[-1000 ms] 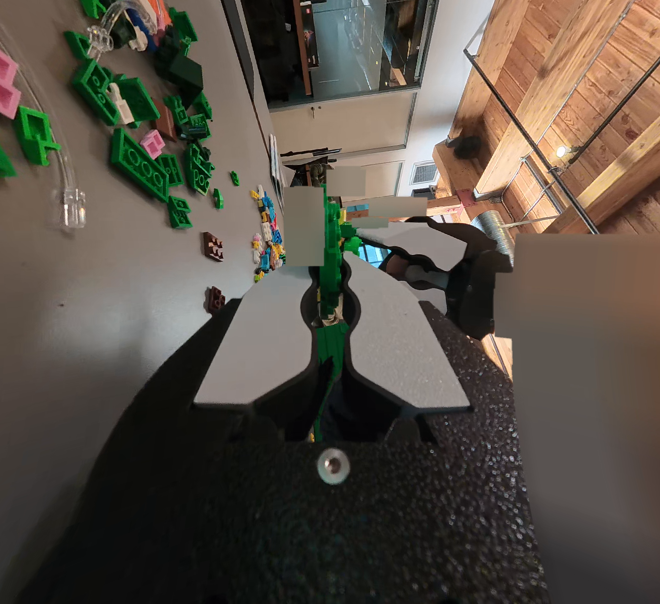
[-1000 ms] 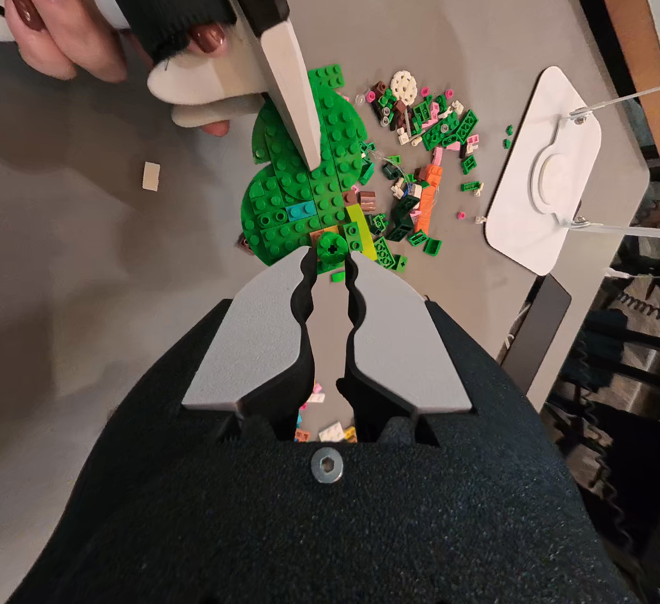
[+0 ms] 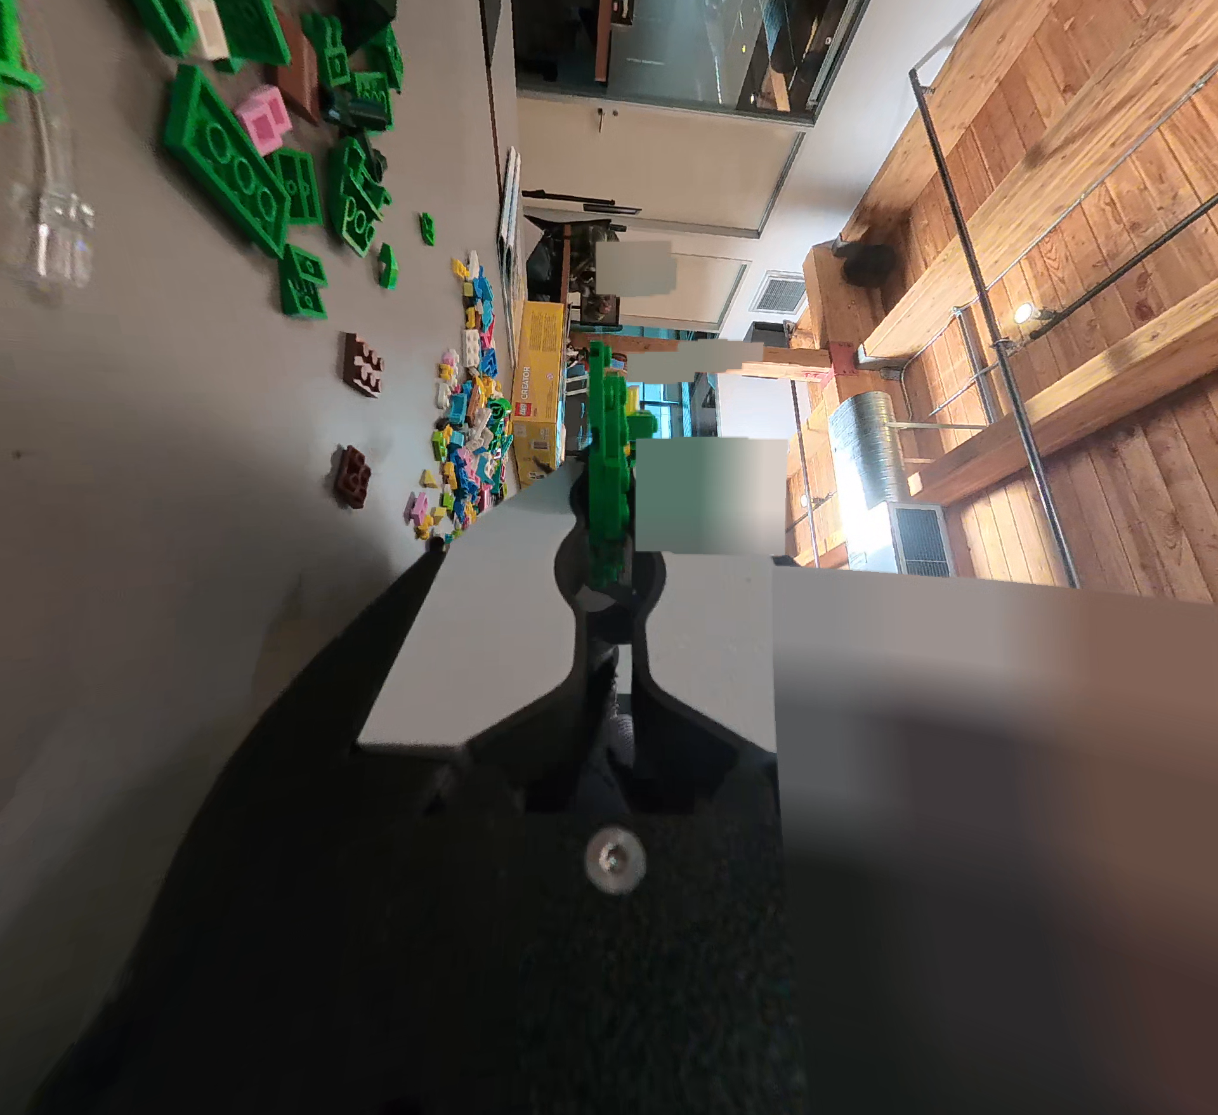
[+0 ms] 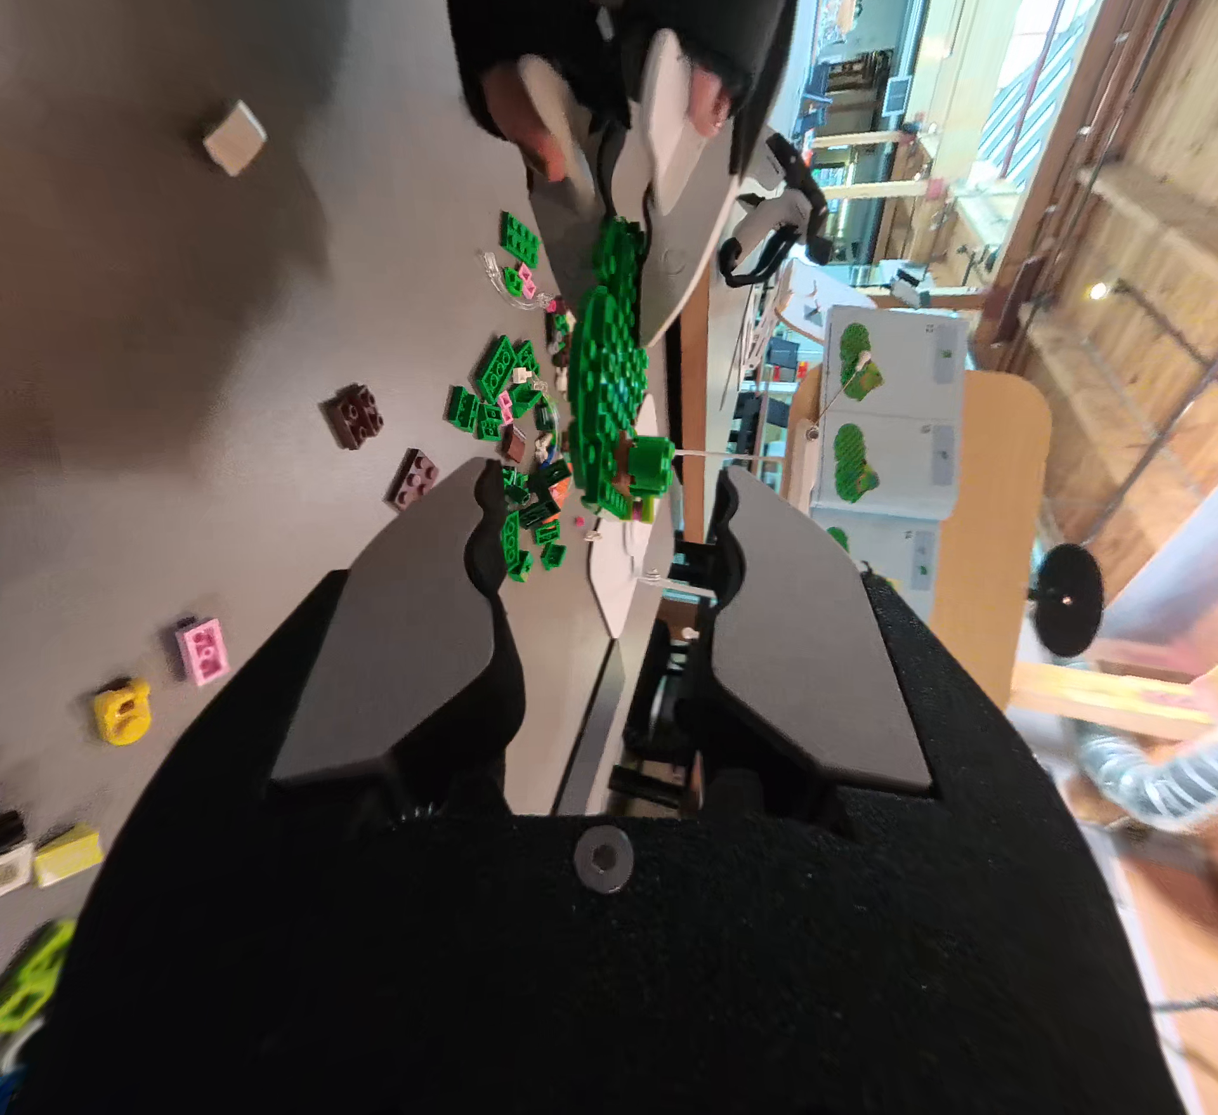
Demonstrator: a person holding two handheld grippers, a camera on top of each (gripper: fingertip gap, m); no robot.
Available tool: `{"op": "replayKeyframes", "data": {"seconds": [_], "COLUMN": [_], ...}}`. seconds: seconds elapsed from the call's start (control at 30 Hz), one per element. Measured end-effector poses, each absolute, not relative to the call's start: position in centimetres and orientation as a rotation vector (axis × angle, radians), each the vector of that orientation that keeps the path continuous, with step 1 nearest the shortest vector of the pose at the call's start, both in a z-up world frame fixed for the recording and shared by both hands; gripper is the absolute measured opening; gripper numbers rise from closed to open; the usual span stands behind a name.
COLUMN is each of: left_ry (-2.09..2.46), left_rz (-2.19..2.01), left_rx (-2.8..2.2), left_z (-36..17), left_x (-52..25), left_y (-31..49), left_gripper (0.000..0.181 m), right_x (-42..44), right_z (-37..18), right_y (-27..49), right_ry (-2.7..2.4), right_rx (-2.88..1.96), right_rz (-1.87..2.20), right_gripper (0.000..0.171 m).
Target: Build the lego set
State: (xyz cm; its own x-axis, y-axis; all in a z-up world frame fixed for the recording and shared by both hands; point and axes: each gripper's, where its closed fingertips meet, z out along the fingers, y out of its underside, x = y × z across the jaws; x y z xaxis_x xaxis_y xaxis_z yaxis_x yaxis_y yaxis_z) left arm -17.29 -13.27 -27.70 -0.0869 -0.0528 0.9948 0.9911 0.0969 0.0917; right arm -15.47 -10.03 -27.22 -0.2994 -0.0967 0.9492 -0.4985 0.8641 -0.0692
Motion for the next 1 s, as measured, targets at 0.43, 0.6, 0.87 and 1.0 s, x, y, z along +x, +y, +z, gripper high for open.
{"op": "replayKeyframes", "data": {"seconds": [0.43,0.6,0.87,1.0], "left_ry": [-1.300,-1.321,-1.325,-1.315], "left_rz": [-1.240,-1.238,-1.238,-1.225], "left_rx": [-1.045,-1.022,-1.001,-1.004], "left_z": [-27.8,-28.0,-28.0,-27.8], "left_x": [-16.8,-16.9,-16.7,-16.7], "left_y": [-13.0,-12.8,-12.7,-12.7], "left_gripper": [0.008,0.008,0.009,0.008], "right_x": [-16.9,-17.4,-17.5,-17.5], "right_z": [-27.4,-27.6,-27.6,-27.3], "right_y": [-10.3,-10.0,-9.6,-9.5], "right_ry": [-1.783,-1.777,-1.716,-1.691], "right_rx": [0.415,0.359,0.247,0.213], "right_rz": [0.408,0.271,0.108,0.060], "right_gripper": [0.027,0.025,0.025,0.025]}}
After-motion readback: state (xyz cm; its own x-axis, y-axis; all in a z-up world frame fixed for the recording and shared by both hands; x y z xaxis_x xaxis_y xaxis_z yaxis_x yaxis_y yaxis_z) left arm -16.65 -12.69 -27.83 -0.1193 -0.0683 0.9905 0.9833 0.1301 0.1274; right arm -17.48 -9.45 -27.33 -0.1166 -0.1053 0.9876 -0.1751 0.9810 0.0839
